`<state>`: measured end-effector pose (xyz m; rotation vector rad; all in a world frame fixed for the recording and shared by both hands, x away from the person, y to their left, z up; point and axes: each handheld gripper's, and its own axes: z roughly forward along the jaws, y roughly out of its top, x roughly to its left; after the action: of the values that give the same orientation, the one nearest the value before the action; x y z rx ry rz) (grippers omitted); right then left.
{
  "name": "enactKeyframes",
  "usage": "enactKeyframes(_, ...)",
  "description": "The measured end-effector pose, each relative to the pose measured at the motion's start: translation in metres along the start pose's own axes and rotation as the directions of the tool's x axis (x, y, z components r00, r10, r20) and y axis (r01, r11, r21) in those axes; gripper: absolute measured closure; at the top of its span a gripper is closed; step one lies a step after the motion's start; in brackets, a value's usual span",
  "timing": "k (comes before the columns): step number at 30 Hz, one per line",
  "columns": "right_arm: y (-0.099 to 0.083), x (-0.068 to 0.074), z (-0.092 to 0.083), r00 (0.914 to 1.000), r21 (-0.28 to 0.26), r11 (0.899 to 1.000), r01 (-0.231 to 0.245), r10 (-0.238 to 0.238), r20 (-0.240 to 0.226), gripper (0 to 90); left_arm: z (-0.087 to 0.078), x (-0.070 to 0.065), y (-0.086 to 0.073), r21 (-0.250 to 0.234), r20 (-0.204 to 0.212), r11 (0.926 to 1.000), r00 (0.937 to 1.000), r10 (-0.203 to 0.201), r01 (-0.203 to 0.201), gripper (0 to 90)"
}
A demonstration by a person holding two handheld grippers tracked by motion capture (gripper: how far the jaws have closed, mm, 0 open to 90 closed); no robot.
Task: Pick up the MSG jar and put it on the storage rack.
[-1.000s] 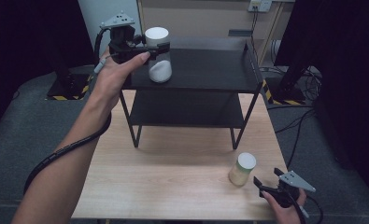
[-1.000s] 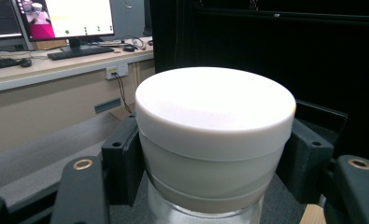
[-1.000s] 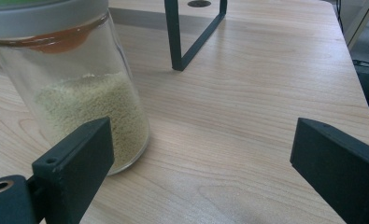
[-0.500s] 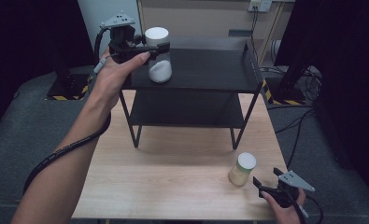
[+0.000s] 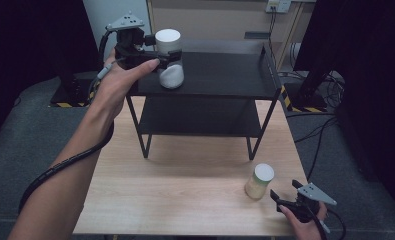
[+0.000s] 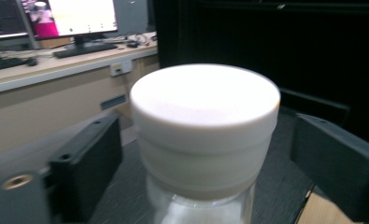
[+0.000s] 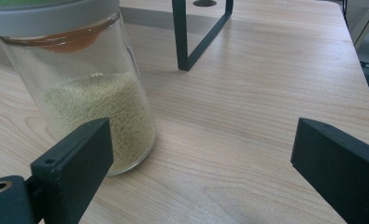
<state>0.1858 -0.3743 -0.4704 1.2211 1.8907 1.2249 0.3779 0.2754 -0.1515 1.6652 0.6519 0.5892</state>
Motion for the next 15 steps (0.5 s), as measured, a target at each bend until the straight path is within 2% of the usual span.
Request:
enactKeyframes(4, 0.000, 0.000, 0.000, 1.0000, 0.000, 1.000, 0.003, -0.003, -0.003, 5.8, -0.010, -0.004, -0.001, -0.003, -0.020, 0.9998, 0.9997, 0.017, -0.017, 2.7)
enactKeyframes(7, 0.001, 0.001, 0.001, 1.0000, 0.003, 1.000, 0.004, -0.004, -0.005, 5.6, -0.024, -0.011, -0.003, -0.004, -0.038, 0.9987, 0.9980, 0.050, -0.050, 1.1)
enactKeyframes(15, 0.001, 0.001, 0.000, 1.0000, 0.002, 1.000, 0.003, -0.003, -0.003, 5.5, -0.055, -0.023, -0.019, -0.043, -0.067, 0.9978, 0.9966, 0.048, -0.051, 0.8)
